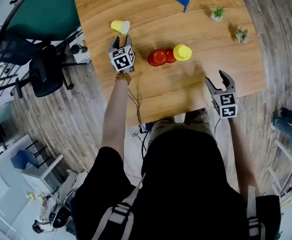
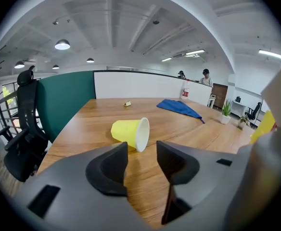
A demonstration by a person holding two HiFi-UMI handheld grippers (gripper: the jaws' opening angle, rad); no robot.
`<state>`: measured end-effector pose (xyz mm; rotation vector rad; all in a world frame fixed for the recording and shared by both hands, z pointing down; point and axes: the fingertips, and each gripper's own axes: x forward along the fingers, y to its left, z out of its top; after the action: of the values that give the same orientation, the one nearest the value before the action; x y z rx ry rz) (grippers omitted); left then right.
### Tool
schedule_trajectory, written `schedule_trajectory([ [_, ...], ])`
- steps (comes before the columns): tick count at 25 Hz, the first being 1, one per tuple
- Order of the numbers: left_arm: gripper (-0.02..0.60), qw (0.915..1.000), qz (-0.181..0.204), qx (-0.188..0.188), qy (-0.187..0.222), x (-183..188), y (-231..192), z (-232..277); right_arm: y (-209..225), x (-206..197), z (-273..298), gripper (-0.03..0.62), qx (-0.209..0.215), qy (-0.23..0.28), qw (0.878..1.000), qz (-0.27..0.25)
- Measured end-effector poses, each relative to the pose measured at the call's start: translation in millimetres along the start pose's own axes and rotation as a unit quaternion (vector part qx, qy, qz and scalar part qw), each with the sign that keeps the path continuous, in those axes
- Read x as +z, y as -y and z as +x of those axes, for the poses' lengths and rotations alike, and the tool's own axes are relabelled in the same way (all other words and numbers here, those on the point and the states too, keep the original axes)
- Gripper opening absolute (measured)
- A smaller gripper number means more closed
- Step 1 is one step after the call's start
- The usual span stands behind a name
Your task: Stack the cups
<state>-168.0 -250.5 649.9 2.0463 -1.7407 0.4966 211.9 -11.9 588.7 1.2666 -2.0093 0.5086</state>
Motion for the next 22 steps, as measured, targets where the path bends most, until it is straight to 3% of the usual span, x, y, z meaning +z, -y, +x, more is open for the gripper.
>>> schedule_trajectory([
  [3,0.186,0.9998,-0.010,0.008,-0.014,-1.1,-4.1,12.3,4.9,-6.8,-4.9,0.294,-0.005,-0.006,1.000,0.004],
  [9,0.043,0.9979,-0.042,0.041,-0.028,-0.5,-26.3,19.5,6.9,-4.1,-2.4,0.287,-0.001,-0.013,1.000,-0.001],
  [14,0.034,0.9977,-0.046,0.049,-0.009,6.3,-40.3,1.7,-3.0,13.6,5.5,0.287,0.009,0.009,1.000,-0.016],
  [22,0.032,0.9974,0.008,-0.008,0.071,44.1,-6.3,-70.5,-38.4,73.8,30.3,0.287,0.033,0.058,0.995,-0.079],
])
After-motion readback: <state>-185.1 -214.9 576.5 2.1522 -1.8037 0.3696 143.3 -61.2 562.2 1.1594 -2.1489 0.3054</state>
